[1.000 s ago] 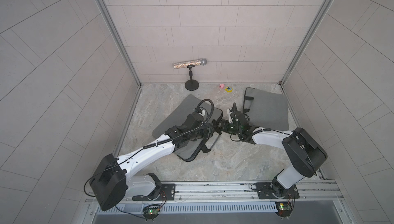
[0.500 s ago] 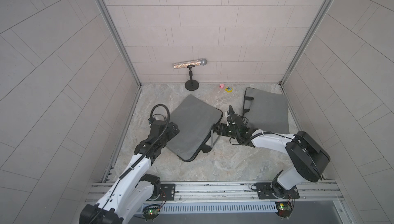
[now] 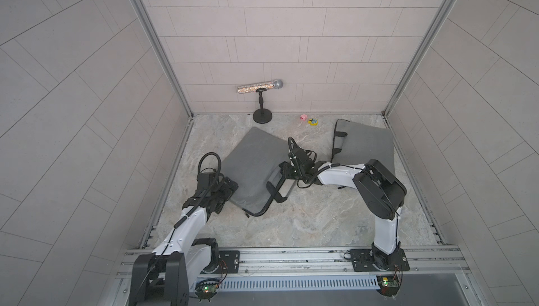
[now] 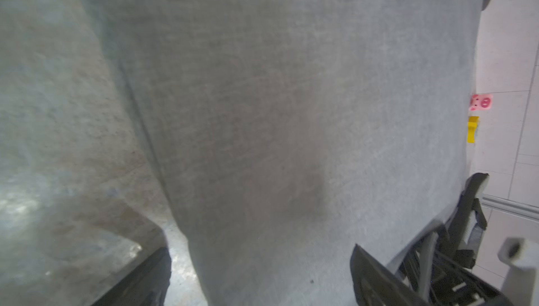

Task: Put the mouse into the laptop bag
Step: Adjust the zippered laptop bag at the center of the board.

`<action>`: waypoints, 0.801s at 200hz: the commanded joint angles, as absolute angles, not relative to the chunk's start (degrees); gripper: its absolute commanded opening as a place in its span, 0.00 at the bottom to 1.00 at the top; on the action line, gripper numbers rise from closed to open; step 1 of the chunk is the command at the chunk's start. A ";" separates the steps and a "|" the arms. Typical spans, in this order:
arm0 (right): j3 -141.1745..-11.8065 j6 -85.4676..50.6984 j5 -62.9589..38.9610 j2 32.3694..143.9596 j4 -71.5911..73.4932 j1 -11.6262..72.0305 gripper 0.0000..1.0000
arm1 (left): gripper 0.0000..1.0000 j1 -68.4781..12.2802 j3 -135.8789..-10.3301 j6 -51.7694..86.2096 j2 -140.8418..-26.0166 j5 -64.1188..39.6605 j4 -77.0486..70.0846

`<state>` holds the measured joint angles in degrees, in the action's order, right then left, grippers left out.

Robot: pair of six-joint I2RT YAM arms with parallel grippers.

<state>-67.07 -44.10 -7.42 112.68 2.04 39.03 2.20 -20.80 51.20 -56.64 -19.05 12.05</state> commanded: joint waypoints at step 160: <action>-49.46 -38.04 22.25 82.75 -1.83 67.32 0.81 | 1.00 2.46 -16.40 53.73 -32.99 -15.14 24.32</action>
